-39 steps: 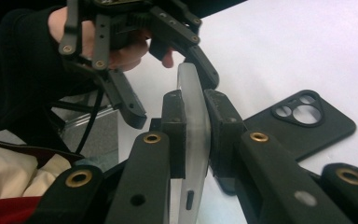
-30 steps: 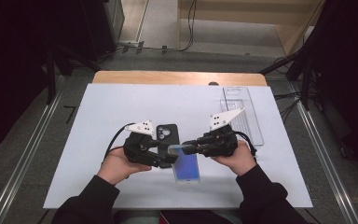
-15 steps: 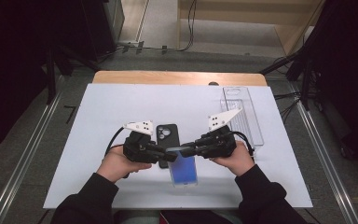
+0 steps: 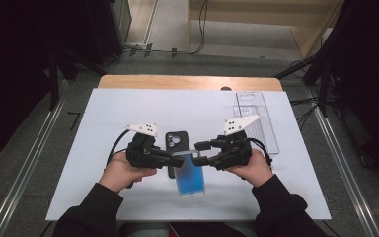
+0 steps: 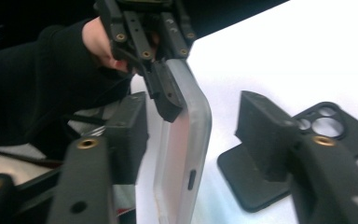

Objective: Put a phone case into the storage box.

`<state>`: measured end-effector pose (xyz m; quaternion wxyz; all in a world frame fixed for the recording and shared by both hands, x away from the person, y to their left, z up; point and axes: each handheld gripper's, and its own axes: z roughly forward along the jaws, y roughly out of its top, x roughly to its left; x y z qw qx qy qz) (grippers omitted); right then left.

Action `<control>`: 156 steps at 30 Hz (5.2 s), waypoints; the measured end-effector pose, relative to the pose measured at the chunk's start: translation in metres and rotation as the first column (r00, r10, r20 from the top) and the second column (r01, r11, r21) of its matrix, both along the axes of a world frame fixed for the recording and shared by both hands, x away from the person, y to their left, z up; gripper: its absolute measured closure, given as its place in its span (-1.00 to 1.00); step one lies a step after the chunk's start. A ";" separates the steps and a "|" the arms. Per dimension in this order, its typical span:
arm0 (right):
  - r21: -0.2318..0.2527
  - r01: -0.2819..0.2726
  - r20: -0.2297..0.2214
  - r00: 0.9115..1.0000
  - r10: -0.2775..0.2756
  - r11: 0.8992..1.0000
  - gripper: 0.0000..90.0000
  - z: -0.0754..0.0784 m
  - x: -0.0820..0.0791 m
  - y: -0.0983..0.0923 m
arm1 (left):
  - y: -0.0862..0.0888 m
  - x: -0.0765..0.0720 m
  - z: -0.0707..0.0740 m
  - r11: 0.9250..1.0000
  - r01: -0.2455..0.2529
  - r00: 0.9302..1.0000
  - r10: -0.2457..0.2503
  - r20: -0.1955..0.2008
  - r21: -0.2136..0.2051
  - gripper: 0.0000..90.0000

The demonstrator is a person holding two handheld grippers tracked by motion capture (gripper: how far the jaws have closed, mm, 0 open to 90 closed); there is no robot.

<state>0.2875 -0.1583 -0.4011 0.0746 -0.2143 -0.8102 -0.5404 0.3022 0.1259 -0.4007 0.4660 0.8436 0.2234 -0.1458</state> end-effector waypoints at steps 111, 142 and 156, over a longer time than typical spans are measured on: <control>-0.187 0.422 0.063 0.906 -0.418 0.887 -0.64 -0.039 -0.008 0.050 | -0.001 -0.013 0.022 0.927 -0.360 0.933 0.357 0.044 0.104 -0.11; -0.143 0.340 0.063 0.940 -0.334 0.930 -0.65 -0.024 -0.001 0.015 | 0.021 -0.016 -0.032 0.966 -0.183 0.973 0.152 0.175 0.181 -0.26; -0.158 0.329 0.057 0.944 -0.324 0.931 -0.65 -0.021 0.002 0.007 | 0.042 -0.026 -0.052 0.956 -0.213 0.969 0.181 0.167 0.202 -0.26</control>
